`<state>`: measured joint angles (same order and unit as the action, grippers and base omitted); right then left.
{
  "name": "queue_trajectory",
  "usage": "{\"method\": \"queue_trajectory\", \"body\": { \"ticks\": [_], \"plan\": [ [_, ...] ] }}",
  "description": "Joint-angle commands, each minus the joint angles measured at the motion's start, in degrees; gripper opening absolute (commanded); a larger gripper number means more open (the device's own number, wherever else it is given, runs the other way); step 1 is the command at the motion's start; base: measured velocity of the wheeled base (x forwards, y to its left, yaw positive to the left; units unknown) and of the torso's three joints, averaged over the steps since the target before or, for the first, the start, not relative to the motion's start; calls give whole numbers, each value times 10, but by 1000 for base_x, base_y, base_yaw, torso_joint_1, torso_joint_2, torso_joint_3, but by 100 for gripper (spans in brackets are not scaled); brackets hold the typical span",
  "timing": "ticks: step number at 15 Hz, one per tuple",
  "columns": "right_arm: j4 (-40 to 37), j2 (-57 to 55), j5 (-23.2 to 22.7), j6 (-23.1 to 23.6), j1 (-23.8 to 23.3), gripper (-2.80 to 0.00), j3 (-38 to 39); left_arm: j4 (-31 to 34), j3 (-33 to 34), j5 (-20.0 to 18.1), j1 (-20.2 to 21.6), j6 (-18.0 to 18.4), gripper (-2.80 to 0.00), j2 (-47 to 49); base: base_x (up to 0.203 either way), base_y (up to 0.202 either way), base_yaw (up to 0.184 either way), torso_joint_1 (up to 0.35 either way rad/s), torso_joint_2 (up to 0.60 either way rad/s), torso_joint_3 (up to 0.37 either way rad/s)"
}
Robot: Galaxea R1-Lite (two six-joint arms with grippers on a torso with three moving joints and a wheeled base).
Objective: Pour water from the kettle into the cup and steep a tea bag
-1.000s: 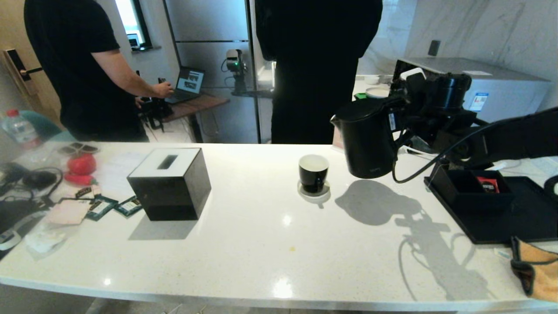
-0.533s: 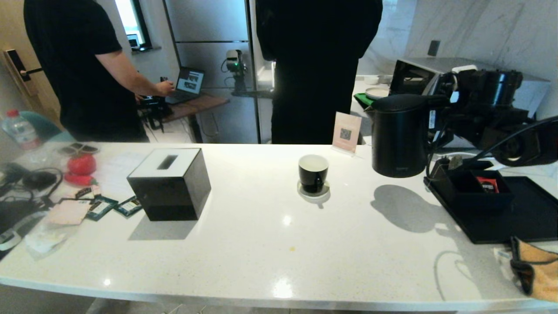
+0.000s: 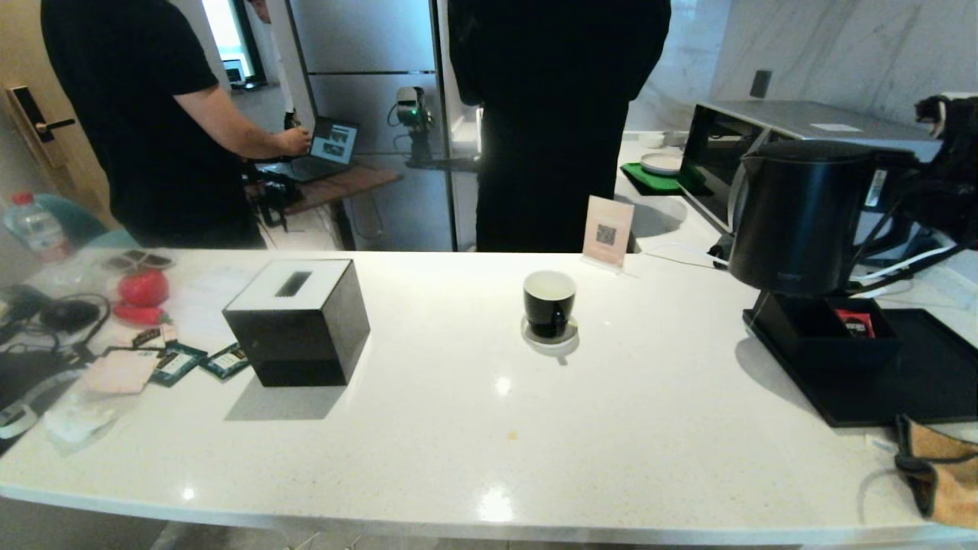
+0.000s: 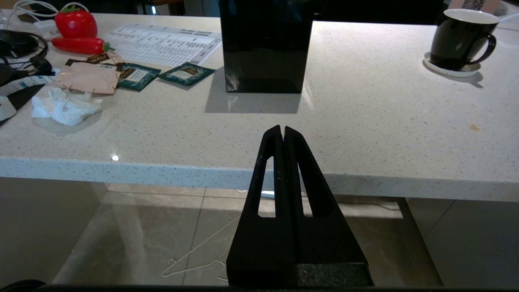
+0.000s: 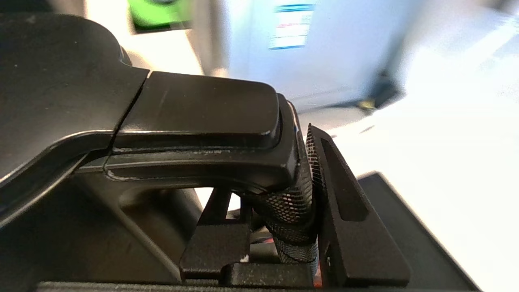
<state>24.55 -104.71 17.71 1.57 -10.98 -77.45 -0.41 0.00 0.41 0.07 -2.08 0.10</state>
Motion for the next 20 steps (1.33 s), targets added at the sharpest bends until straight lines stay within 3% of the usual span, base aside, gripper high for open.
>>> {"method": "queue_trajectory", "body": {
  "ticks": [1,12,15,20],
  "plan": [
    [-6,21,1,-10,-43,-280,2,0,0,0,0,0,-280,1,0,0,0,0,0,0],
    [0,41,-2,-26,-251,-280,38,0,0,0,0,0,-280,1,0,0,0,0,0,0],
    [10,19,-2,-35,-285,-280,45,0,0,0,0,0,-280,1,0,0,0,0,0,0],
    [88,-37,-10,-35,-312,-280,45,0,0,0,0,0,-280,1,0,0,0,0,0,0]
  ]
}}
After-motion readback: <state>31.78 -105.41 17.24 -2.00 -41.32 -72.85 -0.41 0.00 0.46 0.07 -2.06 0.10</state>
